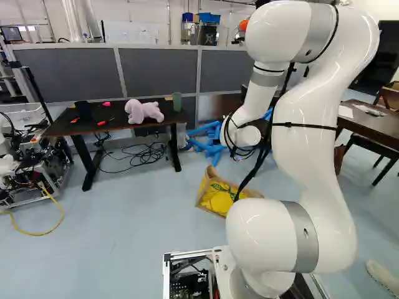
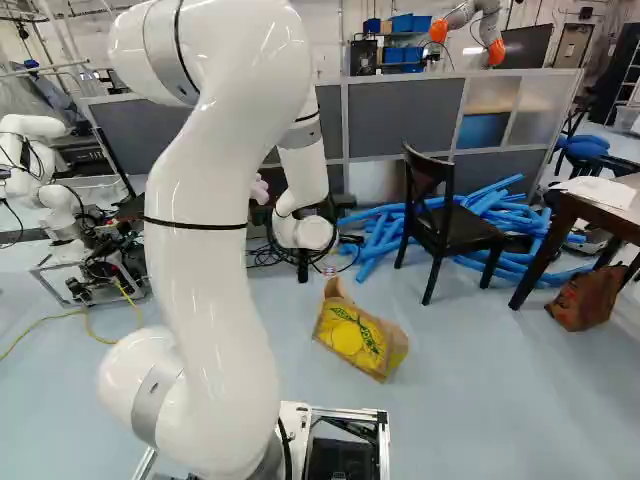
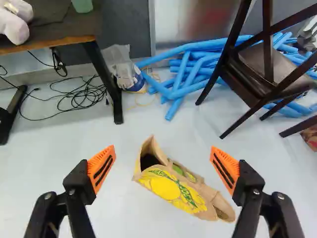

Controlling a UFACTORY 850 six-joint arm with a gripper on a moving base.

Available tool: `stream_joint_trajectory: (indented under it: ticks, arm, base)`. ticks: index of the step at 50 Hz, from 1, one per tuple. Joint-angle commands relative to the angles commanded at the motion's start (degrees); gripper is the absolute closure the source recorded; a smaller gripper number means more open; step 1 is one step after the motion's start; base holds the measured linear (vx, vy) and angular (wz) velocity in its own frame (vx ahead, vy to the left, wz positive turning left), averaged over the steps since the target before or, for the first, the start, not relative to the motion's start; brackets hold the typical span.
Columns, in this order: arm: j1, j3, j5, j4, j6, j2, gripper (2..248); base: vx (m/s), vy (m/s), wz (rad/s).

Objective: Pick up the bag on the ground and place it on the table

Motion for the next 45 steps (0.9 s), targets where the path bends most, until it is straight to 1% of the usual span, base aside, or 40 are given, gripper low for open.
stream_joint_trajectory:
  ticks: [16,33,38,45]
  arm:
    - [-0.53,-4.11,-4.33,-4.10,0.00,-4.92,3]
    - [-0.57,-6.17,-8.47,-7.77,-0.12,-8.55,3]
    - [-0.57,-6.71,-8.78,-8.03,-1.83,-9.57,3]
    - [-0.57,-7.48,-8.89,-8.12,-5.55,-11.00,3]
  base:
    - [0.000,0.000,0.000]
    - [0.000,0.000,0.000]
    - [0.000,0.000,0.000]
    - [0.000,0.000,0.000]
